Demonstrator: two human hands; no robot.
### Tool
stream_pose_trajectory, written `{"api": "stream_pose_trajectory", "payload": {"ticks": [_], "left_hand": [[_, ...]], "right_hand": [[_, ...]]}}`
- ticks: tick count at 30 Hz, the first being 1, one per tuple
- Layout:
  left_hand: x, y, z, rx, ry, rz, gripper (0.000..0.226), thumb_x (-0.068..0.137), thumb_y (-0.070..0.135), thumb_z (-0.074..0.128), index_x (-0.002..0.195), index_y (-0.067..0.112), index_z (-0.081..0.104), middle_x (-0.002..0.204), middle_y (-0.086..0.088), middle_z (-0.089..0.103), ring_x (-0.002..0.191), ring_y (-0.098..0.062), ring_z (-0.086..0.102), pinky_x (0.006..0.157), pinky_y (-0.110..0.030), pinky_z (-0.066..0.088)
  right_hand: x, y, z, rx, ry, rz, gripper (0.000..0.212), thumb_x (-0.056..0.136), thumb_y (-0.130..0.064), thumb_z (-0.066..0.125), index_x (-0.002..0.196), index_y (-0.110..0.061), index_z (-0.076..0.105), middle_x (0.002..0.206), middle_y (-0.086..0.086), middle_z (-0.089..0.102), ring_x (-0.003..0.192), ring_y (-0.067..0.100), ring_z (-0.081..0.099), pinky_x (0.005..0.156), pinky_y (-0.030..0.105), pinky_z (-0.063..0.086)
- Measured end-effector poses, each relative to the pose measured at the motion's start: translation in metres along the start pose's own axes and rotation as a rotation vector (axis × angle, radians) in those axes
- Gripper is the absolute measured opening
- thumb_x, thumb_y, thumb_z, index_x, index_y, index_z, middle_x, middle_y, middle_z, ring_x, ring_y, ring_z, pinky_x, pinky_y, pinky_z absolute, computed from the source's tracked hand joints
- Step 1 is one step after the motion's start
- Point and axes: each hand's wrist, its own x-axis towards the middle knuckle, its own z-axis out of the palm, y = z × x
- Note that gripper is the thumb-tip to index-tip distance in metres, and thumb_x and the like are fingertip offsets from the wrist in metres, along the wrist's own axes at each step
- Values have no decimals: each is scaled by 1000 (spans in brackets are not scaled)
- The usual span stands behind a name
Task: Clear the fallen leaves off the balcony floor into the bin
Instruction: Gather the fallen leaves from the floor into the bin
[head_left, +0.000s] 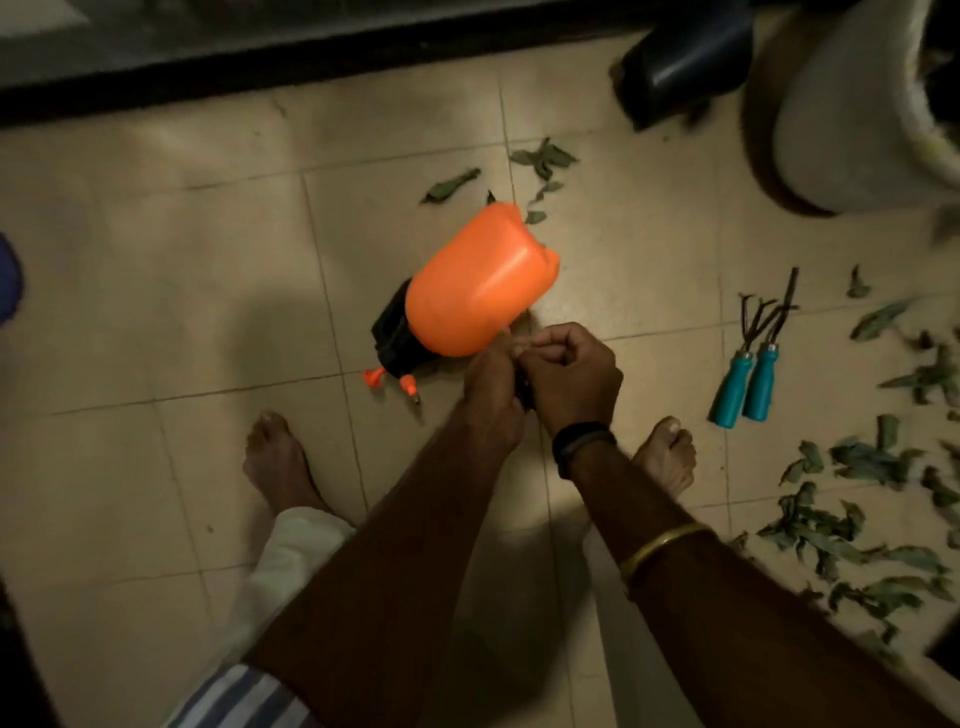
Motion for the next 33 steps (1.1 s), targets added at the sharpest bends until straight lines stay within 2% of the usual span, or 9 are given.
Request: {"api": "stream_pose_trajectory", "payload": {"ticks": [5, 7, 9, 12, 15, 17, 23, 29, 33], "left_hand": [[-27, 63, 6, 90, 104, 97, 21, 99, 13, 51, 93, -2, 64, 77, -17, 69, 65, -25, 65, 52, -24, 53], [-25, 86, 8, 124, 118, 132, 22, 100, 13, 50, 97, -2, 65, 87, -19, 69, 75, -28, 66, 63, -30, 57], [-18, 106, 13, 157, 127, 162, 23, 101, 13, 51, 84, 3, 62, 80, -16, 63, 67, -24, 62, 66, -31, 54], [-1, 124, 7, 143, 154, 160, 28, 99, 4, 47, 73, 11, 52, 64, -5, 46, 36, -8, 42, 39, -15, 37], [8, 127, -6, 92, 149, 124, 23, 97, -2, 44, 80, 11, 54, 64, -4, 45, 35, -7, 39, 35, -12, 30], [11, 126, -10, 99, 149, 109, 23, 97, -2, 43, 82, 11, 54, 65, -4, 45, 38, -8, 39, 36, -13, 30], [15, 119, -11, 157, 140, 56, 25, 101, 8, 45, 78, 12, 53, 72, -5, 52, 50, -10, 41, 38, -19, 34], [29, 126, 0, 44, 74, 70, 18, 103, 7, 43, 88, 12, 52, 75, -5, 56, 55, -10, 43, 40, -18, 35], [55, 137, 6, -9, 47, 84, 17, 103, 6, 42, 93, 12, 54, 75, -5, 56, 56, -10, 44, 42, -19, 36]], "right_hand": [[-7, -62, 7, 79, -179, -91, 8, 81, -16, 71, 83, -23, 75, 73, -5, 73, 71, 12, 70, 70, 36, 61], [4, -82, 18, 25, -131, -189, 8, 80, -23, 67, 83, -21, 74, 71, -5, 72, 70, 15, 70, 71, 40, 60], [21, -97, 34, -90, -4, -316, 14, 80, -24, 59, 85, -21, 72, 78, -3, 72, 77, 20, 68, 75, 41, 57], [60, -100, 57, -373, -30, -211, 39, 81, -24, 60, 119, -28, 65, 125, 8, 61, 118, 32, 53, 100, 46, 47], [89, -81, 61, -632, -327, 31, 81, 85, -26, 65, 155, -33, 25, 162, 12, 20, 148, 34, 19, 117, 52, 27], [88, -64, 61, -662, -362, 45, 91, 84, -27, 66, 158, -31, 12, 162, 12, 19, 149, 35, 17, 117, 54, 26], [37, -24, 58, -528, -252, 76, 90, 83, -24, 68, 156, -25, 17, 151, 15, 35, 138, 36, 34, 111, 50, 34], [67, -44, 57, -424, 107, -58, 41, 90, -39, 61, 126, -20, 58, 121, 13, 57, 113, 32, 54, 94, 41, 45], [131, -61, 65, -419, 88, -113, 30, 89, -30, 64, 118, -21, 65, 113, 10, 67, 105, 29, 62, 85, 33, 49]]}}
